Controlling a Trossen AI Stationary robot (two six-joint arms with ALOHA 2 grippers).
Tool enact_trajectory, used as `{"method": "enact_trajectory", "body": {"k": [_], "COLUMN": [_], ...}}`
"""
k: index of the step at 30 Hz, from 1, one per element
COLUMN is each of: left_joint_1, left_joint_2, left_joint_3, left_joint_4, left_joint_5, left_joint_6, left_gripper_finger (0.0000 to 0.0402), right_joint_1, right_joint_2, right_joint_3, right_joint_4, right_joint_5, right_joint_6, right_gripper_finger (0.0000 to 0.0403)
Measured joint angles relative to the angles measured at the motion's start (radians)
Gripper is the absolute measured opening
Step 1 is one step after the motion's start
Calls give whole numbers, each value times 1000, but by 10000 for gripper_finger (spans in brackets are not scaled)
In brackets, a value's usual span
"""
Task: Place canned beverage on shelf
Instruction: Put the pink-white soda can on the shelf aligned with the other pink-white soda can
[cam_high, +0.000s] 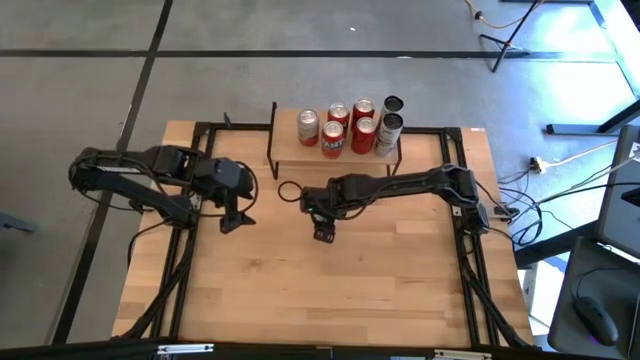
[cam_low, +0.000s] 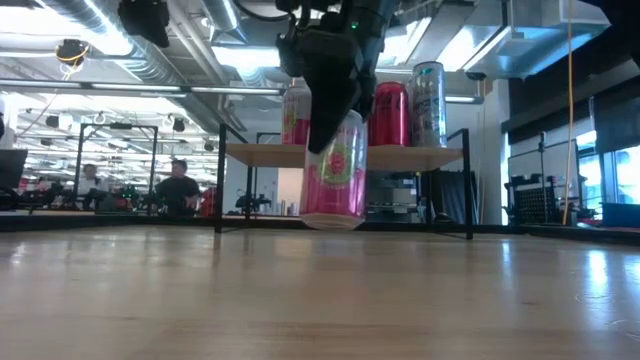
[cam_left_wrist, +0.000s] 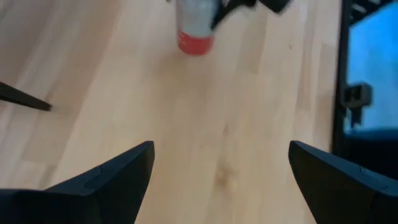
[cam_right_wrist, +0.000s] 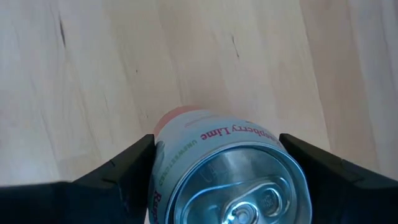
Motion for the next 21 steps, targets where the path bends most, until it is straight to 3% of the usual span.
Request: {"method": "enact_trajectory", "body": {"k": [9, 21], "left_joint_1": [-49, -124], "left_joint_2": [15, 53], "left_joint_3": [-2, -2], "left_joint_4": [67, 102], "left_joint_5": [-39, -100], "left_joint_6": [-21, -17], "left_gripper_finger": [358, 358], "right_joint_1": [0, 2], "right_joint_2": [4, 2], "right_joint_3": [0, 2], "right_joint_4": [10, 16], "right_joint_5": [2, 10], "right_joint_6": [2, 1], "right_gripper_finger": [297, 372]}}
